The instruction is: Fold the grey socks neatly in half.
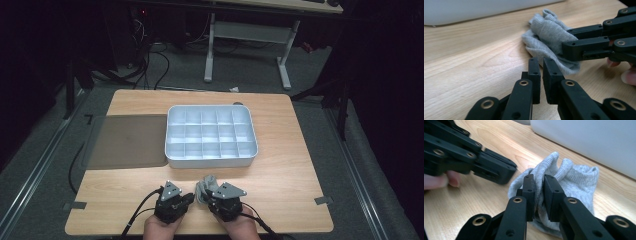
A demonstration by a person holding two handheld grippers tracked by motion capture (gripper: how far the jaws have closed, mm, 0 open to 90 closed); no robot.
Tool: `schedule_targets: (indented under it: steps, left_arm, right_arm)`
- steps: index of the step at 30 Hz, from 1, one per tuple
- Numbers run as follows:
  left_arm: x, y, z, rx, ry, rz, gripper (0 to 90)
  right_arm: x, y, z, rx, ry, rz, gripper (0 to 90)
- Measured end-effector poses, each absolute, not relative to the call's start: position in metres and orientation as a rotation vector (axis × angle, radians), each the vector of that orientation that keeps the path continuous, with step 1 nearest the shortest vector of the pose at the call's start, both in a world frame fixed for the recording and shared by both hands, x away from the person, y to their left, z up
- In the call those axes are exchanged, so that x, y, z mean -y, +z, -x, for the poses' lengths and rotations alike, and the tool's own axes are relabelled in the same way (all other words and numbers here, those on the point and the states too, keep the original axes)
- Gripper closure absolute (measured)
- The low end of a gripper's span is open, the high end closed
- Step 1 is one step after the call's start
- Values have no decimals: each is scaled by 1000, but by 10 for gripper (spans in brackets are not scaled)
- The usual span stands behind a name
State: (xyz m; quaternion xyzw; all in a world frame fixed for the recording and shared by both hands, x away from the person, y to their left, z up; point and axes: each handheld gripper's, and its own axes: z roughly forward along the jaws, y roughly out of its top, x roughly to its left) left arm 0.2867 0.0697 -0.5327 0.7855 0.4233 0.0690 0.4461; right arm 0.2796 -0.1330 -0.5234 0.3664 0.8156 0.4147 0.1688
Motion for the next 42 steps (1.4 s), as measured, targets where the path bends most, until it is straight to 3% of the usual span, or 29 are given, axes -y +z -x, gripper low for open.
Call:
schedule_targets:
  steps: [9,13,24,26,27,29,42]
  left_arm:
    - [-60,-534,-289,-1038,185,-1981,858]
    - [-61,-534,-289,-1037,186,-1977,856]
    - [-60,-534,-289,-1033,191,-1980,855]
    - [-59,-534,-289,-1032,193,-1982,856]
    - [-59,-534,-289,-1030,194,-1982,856]
    - [-59,-534,-290,-1029,194,-1982,857]
    - [-55,-534,-289,-1018,203,-1997,865]
  right_arm:
    - [137,-514,-274,-2308,1274,-1035,705]
    - [148,-502,-271,-2232,1300,-1043,733]
    - [145,-520,-280,-2311,1238,-1126,667]
    - [142,-525,-282,-2331,1207,-1131,686]
    - [141,-526,-282,-2330,1196,-1134,797]
    - [141,-526,-282,-2327,1186,-1128,851]
    - [134,-525,-272,-2369,1209,-1045,840]
